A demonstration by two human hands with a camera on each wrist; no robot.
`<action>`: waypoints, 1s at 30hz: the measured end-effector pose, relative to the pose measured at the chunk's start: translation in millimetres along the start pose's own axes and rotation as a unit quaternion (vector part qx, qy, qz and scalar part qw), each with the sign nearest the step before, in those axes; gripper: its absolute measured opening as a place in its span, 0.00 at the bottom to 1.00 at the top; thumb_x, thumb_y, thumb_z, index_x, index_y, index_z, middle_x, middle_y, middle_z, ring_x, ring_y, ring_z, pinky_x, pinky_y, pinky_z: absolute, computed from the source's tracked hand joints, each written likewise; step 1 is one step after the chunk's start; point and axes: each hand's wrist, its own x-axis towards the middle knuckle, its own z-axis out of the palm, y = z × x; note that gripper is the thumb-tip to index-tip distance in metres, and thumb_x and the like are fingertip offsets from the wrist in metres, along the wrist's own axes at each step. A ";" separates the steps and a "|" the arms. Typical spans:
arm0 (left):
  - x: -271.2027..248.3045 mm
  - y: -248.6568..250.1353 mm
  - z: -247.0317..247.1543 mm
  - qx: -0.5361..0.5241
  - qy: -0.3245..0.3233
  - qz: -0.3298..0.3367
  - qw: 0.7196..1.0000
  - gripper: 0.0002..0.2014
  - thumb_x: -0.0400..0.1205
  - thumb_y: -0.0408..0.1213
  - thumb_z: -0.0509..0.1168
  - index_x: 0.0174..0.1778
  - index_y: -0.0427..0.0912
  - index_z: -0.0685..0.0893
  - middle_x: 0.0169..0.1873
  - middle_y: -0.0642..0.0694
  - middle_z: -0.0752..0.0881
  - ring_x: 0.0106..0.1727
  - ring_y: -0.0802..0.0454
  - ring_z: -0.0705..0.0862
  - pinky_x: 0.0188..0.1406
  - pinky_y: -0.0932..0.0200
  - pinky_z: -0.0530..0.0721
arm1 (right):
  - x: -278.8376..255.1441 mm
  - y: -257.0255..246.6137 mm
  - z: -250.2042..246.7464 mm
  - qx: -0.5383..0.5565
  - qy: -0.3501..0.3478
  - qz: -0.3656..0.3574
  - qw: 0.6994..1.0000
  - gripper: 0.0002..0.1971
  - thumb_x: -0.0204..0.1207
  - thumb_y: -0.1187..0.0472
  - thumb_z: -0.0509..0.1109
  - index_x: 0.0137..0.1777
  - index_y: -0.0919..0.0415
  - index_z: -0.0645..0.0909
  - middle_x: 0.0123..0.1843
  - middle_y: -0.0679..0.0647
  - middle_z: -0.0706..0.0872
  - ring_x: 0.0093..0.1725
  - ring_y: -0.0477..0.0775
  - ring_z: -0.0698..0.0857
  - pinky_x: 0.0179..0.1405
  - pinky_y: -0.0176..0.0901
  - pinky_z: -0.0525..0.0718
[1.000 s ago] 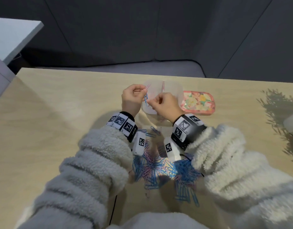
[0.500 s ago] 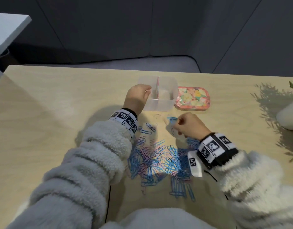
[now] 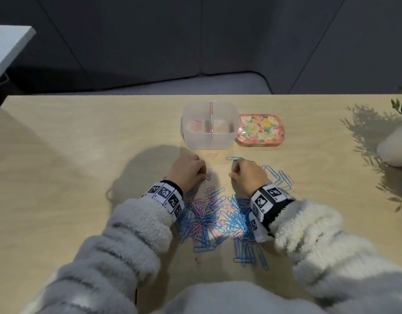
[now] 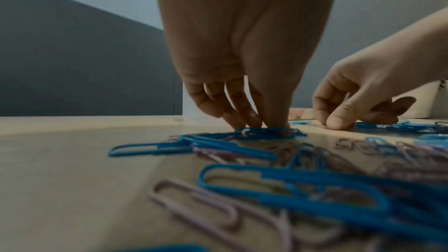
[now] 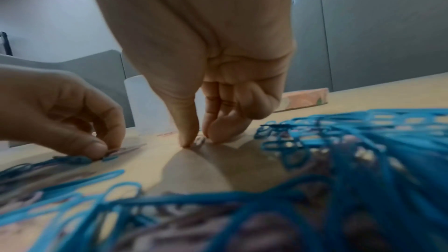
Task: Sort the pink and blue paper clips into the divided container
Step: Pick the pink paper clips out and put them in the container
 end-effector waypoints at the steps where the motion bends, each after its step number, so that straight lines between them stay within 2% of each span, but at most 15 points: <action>1: -2.4 -0.9 0.6 -0.011 -0.007 -0.014 1.000 0.08 0.75 0.40 0.68 0.47 0.41 0.84 0.51 0.40 0.84 0.55 0.40 0.81 0.52 0.49 0.75 | 1.9 0.1 2.8 0.010 -0.010 -0.004 1.000 0.03 0.74 0.59 0.67 0.40 0.56 0.77 0.49 0.60 0.86 0.52 0.64 0.84 0.48 0.50 0.79; 4: -12.0 -6.1 -0.6 -0.063 -0.023 -0.042 0.997 0.05 0.75 0.36 0.68 0.44 0.40 0.83 0.49 0.40 0.83 0.54 0.40 0.80 0.53 0.47 0.78 | 2.9 -0.1 5.2 0.011 -0.032 -0.028 0.999 0.07 0.73 0.65 0.63 0.34 0.55 0.73 0.46 0.58 0.85 0.46 0.63 0.84 0.42 0.47 0.80; 6: -20.0 -10.9 -6.0 -0.128 0.000 -0.058 0.990 0.03 0.76 0.34 0.67 0.44 0.39 0.81 0.45 0.40 0.85 0.49 0.41 0.82 0.51 0.47 0.80 | 3.9 -4.1 0.9 -0.008 -0.033 -0.061 0.998 0.06 0.73 0.68 0.61 0.37 0.57 0.73 0.45 0.58 0.84 0.45 0.63 0.82 0.41 0.47 0.78; 8: -27.8 -17.4 -12.3 -0.193 0.041 -0.085 0.977 0.04 0.79 0.31 0.64 0.48 0.38 0.79 0.42 0.42 0.85 0.44 0.45 0.82 0.47 0.52 0.80 | 8.4 -12.6 -4.7 -0.013 -0.016 -0.114 0.993 0.05 0.75 0.68 0.60 0.44 0.59 0.75 0.47 0.58 0.85 0.47 0.64 0.82 0.44 0.49 0.79; 10: -33.4 -24.7 -18.1 -0.247 0.056 -0.120 0.960 0.07 0.82 0.29 0.57 0.54 0.39 0.77 0.41 0.45 0.82 0.42 0.47 0.82 0.45 0.55 0.80 | 17.7 -22.9 -7.2 -0.022 0.014 -0.169 0.985 0.10 0.78 0.65 0.58 0.55 0.59 0.78 0.55 0.59 0.86 0.54 0.63 0.83 0.49 0.52 0.82; 12: -37.5 -35.2 -19.8 -0.327 0.047 -0.175 0.928 0.10 0.83 0.26 0.50 0.54 0.40 0.75 0.38 0.46 0.79 0.41 0.46 0.81 0.39 0.59 0.81 | 27.7 -32.2 -5.5 -0.062 0.016 -0.199 0.978 0.14 0.80 0.63 0.56 0.62 0.58 0.79 0.59 0.59 0.84 0.59 0.63 0.82 0.52 0.54 0.83; 14: -39.9 -45.4 -19.9 -0.358 0.039 -0.207 0.910 0.09 0.83 0.26 0.50 0.50 0.41 0.74 0.37 0.45 0.79 0.42 0.43 0.81 0.41 0.57 0.83 | 34.3 -36.3 -1.7 -0.114 0.007 -0.205 0.972 0.14 0.82 0.62 0.56 0.63 0.58 0.79 0.56 0.61 0.83 0.57 0.64 0.82 0.48 0.53 0.82; 16: -42.1 -50.9 -19.2 -0.319 0.032 -0.199 0.926 0.04 0.82 0.31 0.56 0.48 0.42 0.76 0.39 0.43 0.82 0.43 0.44 0.82 0.48 0.50 0.82 | 35.9 -33.4 0.1 -0.144 0.006 -0.207 0.968 0.13 0.81 0.63 0.57 0.58 0.60 0.81 0.53 0.61 0.83 0.56 0.64 0.82 0.43 0.49 0.80; 17: -44.3 -52.1 -18.9 -0.289 0.031 -0.187 0.938 0.03 0.81 0.34 0.60 0.48 0.42 0.77 0.39 0.44 0.82 0.42 0.46 0.81 0.48 0.51 0.81 | 36.0 -32.0 0.2 -0.147 0.005 -0.210 0.967 0.11 0.79 0.65 0.59 0.54 0.61 0.83 0.53 0.61 0.83 0.56 0.63 0.81 0.42 0.48 0.79; 19: -44.6 -52.7 -15.2 -0.234 0.038 -0.157 0.959 0.06 0.79 0.36 0.64 0.50 0.41 0.80 0.39 0.45 0.81 0.41 0.48 0.80 0.45 0.55 0.78 | 36.1 -27.1 -0.1 -0.137 -0.001 -0.215 0.967 0.08 0.75 0.67 0.63 0.47 0.62 0.84 0.52 0.59 0.83 0.56 0.62 0.80 0.41 0.47 0.76; 21: -41.2 -50.0 -12.7 -0.187 0.051 -0.139 0.971 0.09 0.79 0.37 0.65 0.53 0.39 0.80 0.42 0.45 0.80 0.45 0.47 0.80 0.47 0.56 0.78 | 35.0 -23.3 -0.3 -0.114 -0.003 -0.212 0.971 0.05 0.73 0.67 0.66 0.44 0.62 0.83 0.51 0.59 0.82 0.56 0.61 0.80 0.40 0.45 0.74; 24: -30.6 -48.1 -12.7 -0.140 0.059 -0.135 0.979 0.11 0.80 0.39 0.64 0.56 0.38 0.80 0.47 0.43 0.79 0.49 0.48 0.79 0.52 0.56 0.76 | 32.8 -18.8 2.4 -0.094 -0.019 -0.204 0.974 0.05 0.73 0.68 0.64 0.43 0.64 0.81 0.50 0.62 0.82 0.55 0.63 0.79 0.44 0.50 0.78; 27: -22.6 -45.7 -14.2 -0.108 0.018 -0.128 0.986 0.12 0.78 0.42 0.67 0.52 0.38 0.80 0.46 0.46 0.76 0.48 0.50 0.75 0.50 0.59 0.73 | 30.6 -17.1 5.3 -0.065 -0.024 -0.187 0.980 0.04 0.73 0.70 0.63 0.44 0.64 0.79 0.48 0.63 0.84 0.51 0.65 0.81 0.44 0.51 0.78; 30: -18.9 -39.4 -12.4 -0.095 -0.010 -0.108 0.990 0.09 0.78 0.39 0.67 0.47 0.36 0.81 0.44 0.46 0.76 0.49 0.46 0.77 0.48 0.59 0.72 | 29.3 -16.5 5.0 -0.014 -0.033 -0.139 0.990 0.05 0.73 0.69 0.65 0.48 0.63 0.77 0.49 0.62 0.86 0.49 0.65 0.82 0.47 0.50 0.79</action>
